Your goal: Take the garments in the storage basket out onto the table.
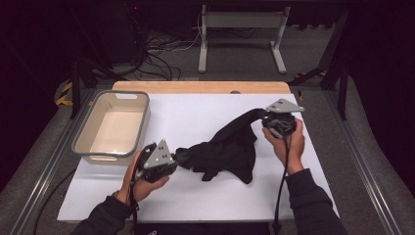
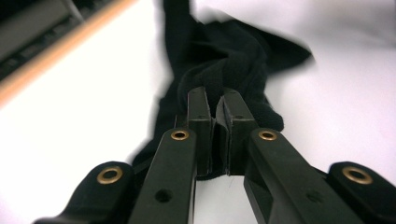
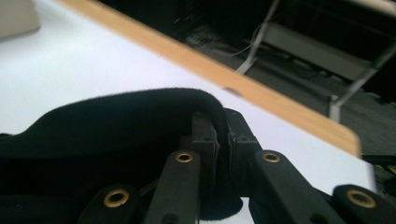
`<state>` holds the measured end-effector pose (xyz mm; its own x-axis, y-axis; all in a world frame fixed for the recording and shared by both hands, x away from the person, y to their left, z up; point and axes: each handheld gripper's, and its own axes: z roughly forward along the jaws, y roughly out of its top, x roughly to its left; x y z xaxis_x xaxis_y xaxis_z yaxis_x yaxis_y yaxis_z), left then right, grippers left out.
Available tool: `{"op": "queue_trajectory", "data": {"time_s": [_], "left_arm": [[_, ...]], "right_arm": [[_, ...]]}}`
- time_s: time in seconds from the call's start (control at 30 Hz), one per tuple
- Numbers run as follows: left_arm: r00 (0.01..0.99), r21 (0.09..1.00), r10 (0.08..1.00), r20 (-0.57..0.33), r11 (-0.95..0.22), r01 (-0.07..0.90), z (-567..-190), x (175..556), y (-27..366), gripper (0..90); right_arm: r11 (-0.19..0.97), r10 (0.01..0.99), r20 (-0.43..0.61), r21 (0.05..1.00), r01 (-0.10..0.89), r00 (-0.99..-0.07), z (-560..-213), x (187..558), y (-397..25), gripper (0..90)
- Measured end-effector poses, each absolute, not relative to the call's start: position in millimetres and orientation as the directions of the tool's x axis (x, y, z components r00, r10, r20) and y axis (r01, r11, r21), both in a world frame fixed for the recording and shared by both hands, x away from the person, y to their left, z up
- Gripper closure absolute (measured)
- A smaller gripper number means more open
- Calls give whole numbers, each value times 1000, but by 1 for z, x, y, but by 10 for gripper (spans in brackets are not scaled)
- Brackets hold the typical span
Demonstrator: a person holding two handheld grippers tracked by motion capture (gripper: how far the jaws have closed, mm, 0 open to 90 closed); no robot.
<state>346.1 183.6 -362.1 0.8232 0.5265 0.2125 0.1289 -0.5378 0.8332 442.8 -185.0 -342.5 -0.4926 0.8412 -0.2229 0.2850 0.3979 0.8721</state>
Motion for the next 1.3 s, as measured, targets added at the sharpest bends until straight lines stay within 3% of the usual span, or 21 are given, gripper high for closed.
{"op": "queue_trajectory", "data": {"time_s": [0.13,0.3,0.6,0.73,0.77,0.93,1.07,1.1,1.3], "left_arm": [[787,816,559,262,-563,128,-334,376,181,849],[745,809,613,263,-561,176,-320,415,181,848],[631,851,757,170,-435,293,-303,461,197,825],[622,863,766,159,-415,289,-304,457,192,758],[601,868,782,168,-406,286,-303,453,190,688],[640,880,745,186,-417,229,-306,436,180,659],[714,880,672,196,-442,174,-321,410,160,521],[740,881,643,196,-447,155,-329,402,155,452],[822,839,542,174,-518,165,-390,375,121,337]], "right_arm": [[305,893,-181,916,260,-412,-325,431,-222,845],[269,910,-159,929,255,-382,-324,426,-235,844],[269,905,-140,919,287,-401,-335,421,-236,831],[281,900,-139,910,306,-414,-343,423,-231,723],[298,894,-143,898,325,-424,-347,424,-228,643],[311,886,-151,894,322,-438,-352,423,-223,558],[315,879,-155,899,306,-450,-353,419,-219,486],[322,869,-155,898,300,-469,-356,418,-216,477],[337,842,-128,883,326,-525,-376,423,-206,448]]}}
